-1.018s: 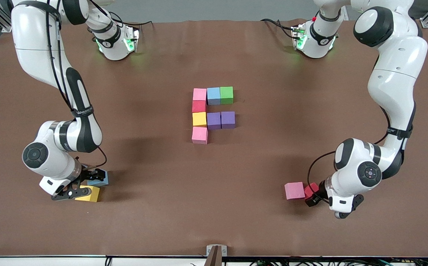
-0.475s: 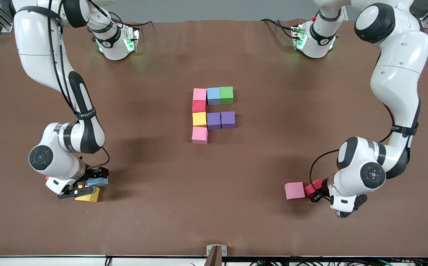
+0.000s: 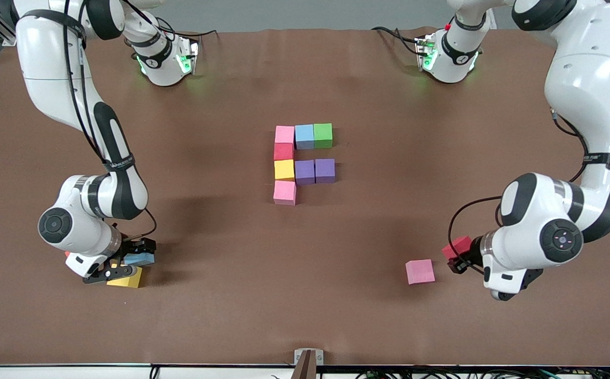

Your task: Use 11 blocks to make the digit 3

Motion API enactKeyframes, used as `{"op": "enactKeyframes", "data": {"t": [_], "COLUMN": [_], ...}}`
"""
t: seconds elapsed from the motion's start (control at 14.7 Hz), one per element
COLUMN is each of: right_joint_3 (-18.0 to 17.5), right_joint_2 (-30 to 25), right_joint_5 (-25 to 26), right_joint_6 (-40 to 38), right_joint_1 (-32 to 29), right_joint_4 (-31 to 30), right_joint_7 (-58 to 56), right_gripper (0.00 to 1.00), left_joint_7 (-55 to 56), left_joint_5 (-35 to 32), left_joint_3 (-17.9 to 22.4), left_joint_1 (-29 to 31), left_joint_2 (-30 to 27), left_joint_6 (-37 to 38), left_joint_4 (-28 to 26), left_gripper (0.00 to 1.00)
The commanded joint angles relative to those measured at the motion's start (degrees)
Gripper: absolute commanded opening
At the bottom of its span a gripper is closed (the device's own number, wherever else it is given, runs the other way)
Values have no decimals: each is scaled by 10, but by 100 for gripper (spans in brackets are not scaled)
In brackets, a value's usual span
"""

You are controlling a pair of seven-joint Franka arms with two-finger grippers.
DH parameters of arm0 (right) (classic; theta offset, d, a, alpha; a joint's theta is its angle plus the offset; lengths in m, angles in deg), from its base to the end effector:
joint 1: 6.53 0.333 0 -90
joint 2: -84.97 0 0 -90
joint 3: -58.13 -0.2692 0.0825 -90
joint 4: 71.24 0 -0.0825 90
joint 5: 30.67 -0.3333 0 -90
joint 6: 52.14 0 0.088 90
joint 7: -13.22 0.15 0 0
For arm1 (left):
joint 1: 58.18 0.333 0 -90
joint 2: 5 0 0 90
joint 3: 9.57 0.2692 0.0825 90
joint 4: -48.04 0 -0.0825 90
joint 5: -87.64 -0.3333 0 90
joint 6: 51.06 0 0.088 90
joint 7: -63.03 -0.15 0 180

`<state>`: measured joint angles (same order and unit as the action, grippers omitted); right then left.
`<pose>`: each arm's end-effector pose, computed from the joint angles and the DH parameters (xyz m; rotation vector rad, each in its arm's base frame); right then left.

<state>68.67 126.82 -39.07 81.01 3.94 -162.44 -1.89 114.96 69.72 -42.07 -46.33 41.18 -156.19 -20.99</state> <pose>0.6309 0.0153 0.1675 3.1079 0.3273 0.0227 0.6464 -0.1184 0.2792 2.9571 0.8932 -0.1724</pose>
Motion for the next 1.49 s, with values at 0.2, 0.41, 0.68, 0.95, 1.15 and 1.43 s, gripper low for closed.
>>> {"op": "enactKeyframes", "data": {"t": [0.2, 0.41, 0.68, 0.95, 1.15, 1.43], "right_joint_3": [-12, -12, -12, -12, -13, -12], "right_joint_2": [1, 6, 5, -9, -19, -18], "right_joint_5": [-9, -9, -9, -10, -12, -21], "right_joint_6": [1, 4, 4, -3, -11, -29], "right_joint_1": [-11, -11, -11, 3, 51, 139], "right_joint_4": [-4, -4, -2, 28, 58, 74], "right_joint_7": [-14, -24, -27, -25, -20, 73], "right_gripper": [100, 82, 33, 25, 22, 20], "left_joint_7": [-11, -3, 41, 61, 72, 113], "left_joint_5": [40, 53, 47, 32, 29, 27], "left_joint_3": [-9, -19, -31, -29, -28, -26], "left_joint_1": [4, 4, -9, -42, -43, -67], "left_joint_2": [-67, -72, -72, -58, -58, -51], "left_joint_6": [63, 83, 91, 83, 53, 42], "left_joint_4": [-11, -13, -14, -15, -17, -18], "left_gripper": [0, 0, 0, 0, 1, 5]}}
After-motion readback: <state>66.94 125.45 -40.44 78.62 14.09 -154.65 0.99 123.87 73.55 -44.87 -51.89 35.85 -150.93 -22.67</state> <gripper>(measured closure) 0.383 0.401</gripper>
